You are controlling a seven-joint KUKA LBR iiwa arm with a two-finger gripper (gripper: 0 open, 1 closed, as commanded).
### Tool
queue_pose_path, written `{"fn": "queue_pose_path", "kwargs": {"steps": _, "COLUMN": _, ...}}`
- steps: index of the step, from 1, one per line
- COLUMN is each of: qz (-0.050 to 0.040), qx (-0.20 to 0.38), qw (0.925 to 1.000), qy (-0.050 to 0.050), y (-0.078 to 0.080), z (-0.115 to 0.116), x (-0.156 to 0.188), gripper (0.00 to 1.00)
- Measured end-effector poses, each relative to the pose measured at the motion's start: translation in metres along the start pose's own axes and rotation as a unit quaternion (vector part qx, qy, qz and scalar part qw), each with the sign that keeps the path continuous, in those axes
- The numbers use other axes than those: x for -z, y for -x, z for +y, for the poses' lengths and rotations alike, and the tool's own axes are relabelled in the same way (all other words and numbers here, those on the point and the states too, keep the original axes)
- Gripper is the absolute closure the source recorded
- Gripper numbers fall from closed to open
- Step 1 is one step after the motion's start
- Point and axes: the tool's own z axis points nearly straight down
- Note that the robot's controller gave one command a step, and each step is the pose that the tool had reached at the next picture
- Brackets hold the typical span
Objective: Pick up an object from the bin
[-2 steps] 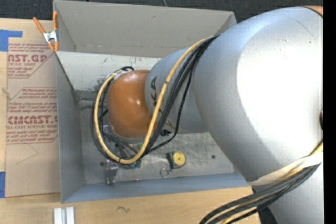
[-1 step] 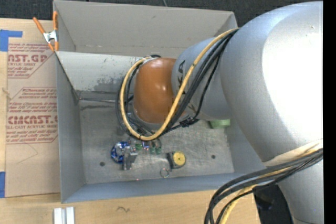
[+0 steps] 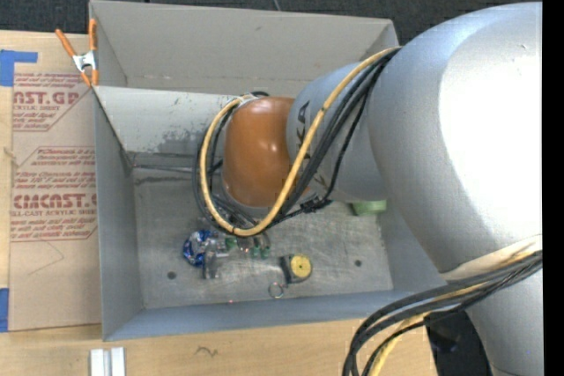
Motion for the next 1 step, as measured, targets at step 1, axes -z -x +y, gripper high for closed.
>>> {"fn": "queue_pose_path", "kwargs": {"steps": 1, "qz": -0.0003, "qx": 0.148, "qw": 0.989, "qy": -0.001, "y": -0.0219, "z": 0.0201, "x": 0.1484, "gripper": 1.0}}
